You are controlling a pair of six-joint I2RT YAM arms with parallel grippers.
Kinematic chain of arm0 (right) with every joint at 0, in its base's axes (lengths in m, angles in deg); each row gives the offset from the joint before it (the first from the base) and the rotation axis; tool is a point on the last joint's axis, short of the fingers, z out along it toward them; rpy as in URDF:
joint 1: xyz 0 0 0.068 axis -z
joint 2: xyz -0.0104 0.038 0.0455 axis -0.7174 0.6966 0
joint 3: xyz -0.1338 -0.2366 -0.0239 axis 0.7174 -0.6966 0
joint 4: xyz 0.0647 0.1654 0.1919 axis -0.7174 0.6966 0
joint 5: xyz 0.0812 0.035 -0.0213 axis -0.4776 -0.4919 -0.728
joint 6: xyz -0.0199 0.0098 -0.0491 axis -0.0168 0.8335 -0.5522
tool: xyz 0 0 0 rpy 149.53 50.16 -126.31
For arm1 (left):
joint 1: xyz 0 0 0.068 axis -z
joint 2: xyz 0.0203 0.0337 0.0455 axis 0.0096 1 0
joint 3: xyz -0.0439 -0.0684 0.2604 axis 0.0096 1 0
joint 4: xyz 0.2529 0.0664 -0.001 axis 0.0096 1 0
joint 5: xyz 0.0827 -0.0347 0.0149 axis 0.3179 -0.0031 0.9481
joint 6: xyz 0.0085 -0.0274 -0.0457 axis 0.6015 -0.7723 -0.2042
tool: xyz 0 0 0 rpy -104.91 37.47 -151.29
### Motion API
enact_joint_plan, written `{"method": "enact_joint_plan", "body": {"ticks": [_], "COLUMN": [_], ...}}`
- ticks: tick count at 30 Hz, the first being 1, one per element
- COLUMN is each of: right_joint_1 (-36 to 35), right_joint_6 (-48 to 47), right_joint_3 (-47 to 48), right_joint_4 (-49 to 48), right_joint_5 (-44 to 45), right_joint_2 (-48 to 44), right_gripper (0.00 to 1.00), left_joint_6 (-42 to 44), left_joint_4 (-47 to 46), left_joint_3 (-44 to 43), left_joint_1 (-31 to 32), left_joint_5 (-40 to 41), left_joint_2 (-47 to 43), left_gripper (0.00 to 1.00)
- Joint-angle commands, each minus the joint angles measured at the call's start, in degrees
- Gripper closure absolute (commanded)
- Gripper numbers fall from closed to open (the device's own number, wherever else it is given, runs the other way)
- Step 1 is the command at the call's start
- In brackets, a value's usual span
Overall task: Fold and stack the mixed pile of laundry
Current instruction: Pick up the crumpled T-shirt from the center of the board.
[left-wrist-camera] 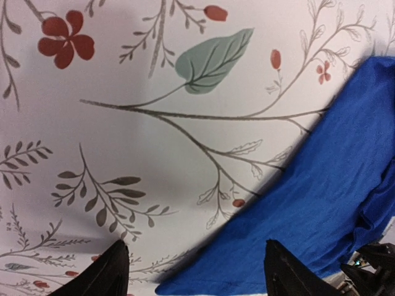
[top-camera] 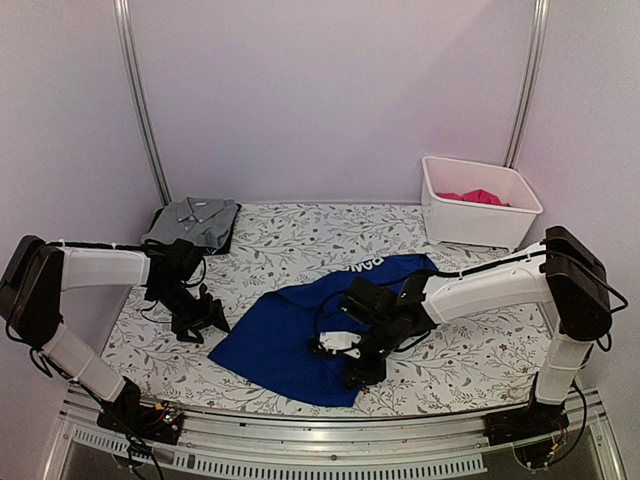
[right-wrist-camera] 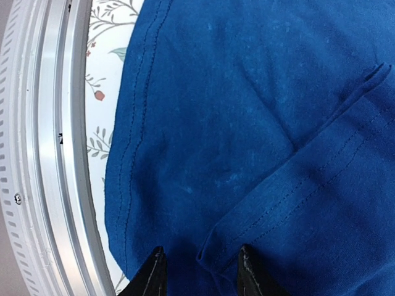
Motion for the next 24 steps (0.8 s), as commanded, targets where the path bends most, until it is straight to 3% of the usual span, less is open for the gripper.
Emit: {"method": "enact_joint_plan", "body": {"ticks": [1, 4, 6, 10, 13, 19, 22, 24], "right_joint_1": [-1.12, -1.80, -2.14, -2.18, -2.15, -0.95, 0.16, 0.48], "right_joint_6": [0.31, 0.33, 0.39, 0.91, 1.53, 1.81, 2.15, 1.58], "right_joint_3": [1.56, 1.54, 1.62, 2.91, 4.84, 6.91, 6.73, 5.75], "right_joint_4": [-0.91, -0.49, -0.39, 0.30, 1.61, 4.39, 4.92, 4.51], "right_joint_5": [3.37, 4.89, 6.35, 10.62, 12.02, 12.88, 10.61, 8.93], "right_joint_2": [1.79, 2.59, 2.86, 2.67, 1.72, -1.86, -3.35, -4.36], "right_gripper": [0.62, 0.56, 0.59, 0.87, 0.97, 0.99, 0.86, 0.90], "left_joint_6": [0.20, 0.37, 0.54, 0.95, 1.11, 0.47, 0.12, -0.04], "left_joint_4": [-1.11, -1.09, -1.11, -1.14, -1.08, -0.47, -0.68, -0.96], "left_joint_3": [0.88, 0.94, 0.80, 0.60, 0.98, 2.16, 2.78, 2.93], "left_joint_1": [0.98, 0.90, 0.96, 1.02, 0.95, 0.97, 0.96, 0.97], "left_joint_5": [0.06, 0.11, 0.03, 0.41, 0.85, 1.38, 1.31, 1.24], "left_joint_2": [0.90, 1.26, 1.44, 1.71, 1.58, 0.12, -0.28, -0.13], "left_gripper": [0.25, 0.23, 0.23, 0.23, 0.23, 0.26, 0.26, 0.26]}}
